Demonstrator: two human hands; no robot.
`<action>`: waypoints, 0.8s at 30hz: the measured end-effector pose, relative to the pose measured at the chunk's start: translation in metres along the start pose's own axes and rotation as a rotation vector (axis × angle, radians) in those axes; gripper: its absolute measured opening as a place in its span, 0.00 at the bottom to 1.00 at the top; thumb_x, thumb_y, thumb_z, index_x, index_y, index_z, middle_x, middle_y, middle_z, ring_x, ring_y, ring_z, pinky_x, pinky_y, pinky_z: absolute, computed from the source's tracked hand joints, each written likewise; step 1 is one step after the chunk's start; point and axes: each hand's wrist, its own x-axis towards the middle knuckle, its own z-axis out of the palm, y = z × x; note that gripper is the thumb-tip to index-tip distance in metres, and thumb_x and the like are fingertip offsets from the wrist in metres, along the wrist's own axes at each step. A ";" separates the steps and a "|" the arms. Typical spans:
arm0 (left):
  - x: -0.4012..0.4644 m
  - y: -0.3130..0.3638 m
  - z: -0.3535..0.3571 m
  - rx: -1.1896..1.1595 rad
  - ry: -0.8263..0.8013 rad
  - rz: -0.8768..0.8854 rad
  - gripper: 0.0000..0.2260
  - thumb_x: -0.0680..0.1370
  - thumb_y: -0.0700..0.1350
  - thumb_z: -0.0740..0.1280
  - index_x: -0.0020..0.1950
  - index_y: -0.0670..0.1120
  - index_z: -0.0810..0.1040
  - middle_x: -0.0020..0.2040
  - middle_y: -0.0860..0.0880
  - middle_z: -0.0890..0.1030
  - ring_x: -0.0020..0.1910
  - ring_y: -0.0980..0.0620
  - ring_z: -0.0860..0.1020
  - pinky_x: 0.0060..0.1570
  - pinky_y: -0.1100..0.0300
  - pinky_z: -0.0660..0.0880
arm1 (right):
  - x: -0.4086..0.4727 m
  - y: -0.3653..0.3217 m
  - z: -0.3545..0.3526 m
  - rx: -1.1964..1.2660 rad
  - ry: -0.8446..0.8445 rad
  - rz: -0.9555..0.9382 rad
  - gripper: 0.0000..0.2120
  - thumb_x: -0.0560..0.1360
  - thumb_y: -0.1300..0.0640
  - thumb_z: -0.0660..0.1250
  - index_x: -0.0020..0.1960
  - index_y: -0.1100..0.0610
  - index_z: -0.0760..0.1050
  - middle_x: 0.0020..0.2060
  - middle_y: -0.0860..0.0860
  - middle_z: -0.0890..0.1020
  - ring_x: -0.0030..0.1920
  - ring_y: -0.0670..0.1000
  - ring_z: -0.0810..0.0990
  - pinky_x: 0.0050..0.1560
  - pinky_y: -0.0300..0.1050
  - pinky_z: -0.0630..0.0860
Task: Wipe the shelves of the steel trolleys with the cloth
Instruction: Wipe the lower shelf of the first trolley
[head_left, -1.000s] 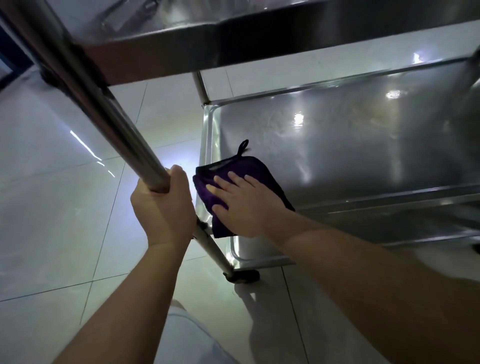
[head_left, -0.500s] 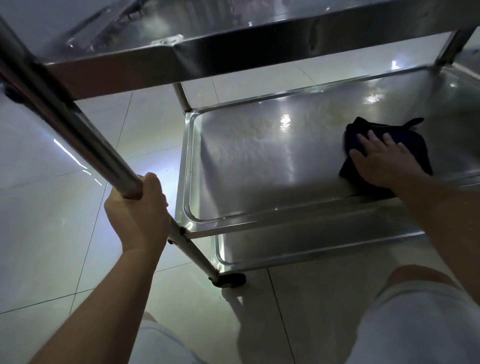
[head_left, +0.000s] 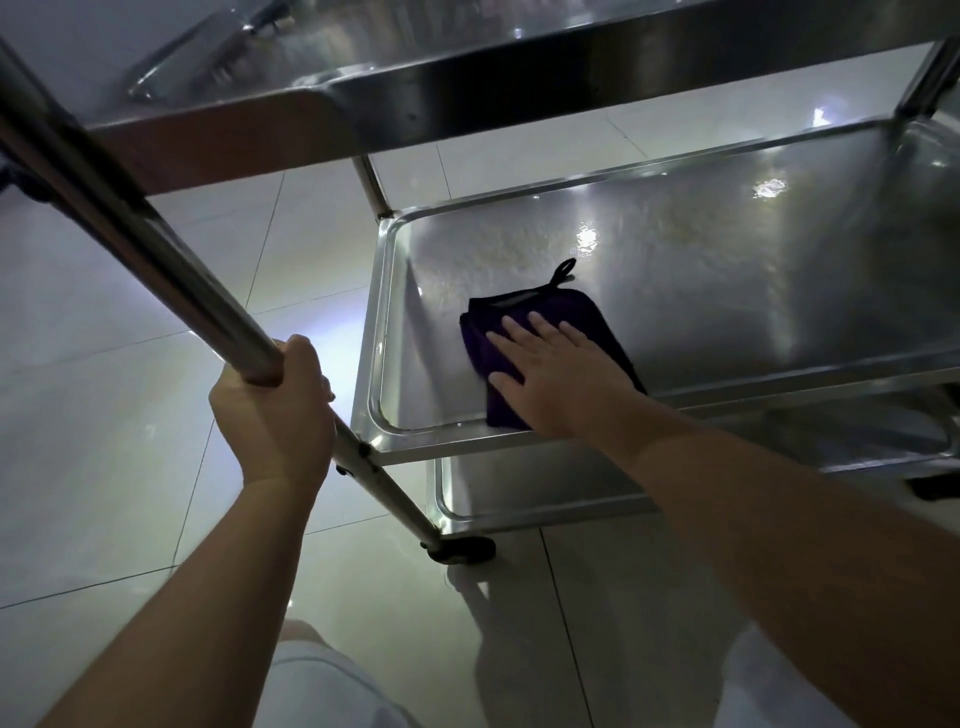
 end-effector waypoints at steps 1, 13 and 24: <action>0.000 0.001 0.000 0.002 0.002 -0.002 0.08 0.73 0.49 0.65 0.33 0.51 0.74 0.27 0.50 0.75 0.27 0.53 0.78 0.28 0.61 0.77 | -0.007 0.013 -0.001 -0.001 0.003 0.002 0.32 0.83 0.36 0.40 0.84 0.44 0.42 0.84 0.45 0.44 0.83 0.50 0.41 0.82 0.54 0.40; -0.010 0.012 -0.007 0.103 -0.042 -0.052 0.14 0.74 0.51 0.65 0.47 0.40 0.79 0.33 0.52 0.83 0.30 0.59 0.80 0.36 0.58 0.74 | -0.088 0.210 -0.027 -0.083 -0.064 0.279 0.34 0.76 0.31 0.34 0.80 0.38 0.33 0.81 0.41 0.36 0.79 0.43 0.36 0.81 0.53 0.43; -0.073 -0.016 -0.042 0.516 -0.170 -0.110 0.14 0.79 0.54 0.70 0.59 0.51 0.71 0.53 0.51 0.78 0.48 0.48 0.80 0.35 0.58 0.71 | -0.087 0.206 -0.025 -0.014 -0.005 0.282 0.43 0.72 0.26 0.32 0.84 0.41 0.41 0.82 0.41 0.40 0.83 0.47 0.40 0.82 0.54 0.43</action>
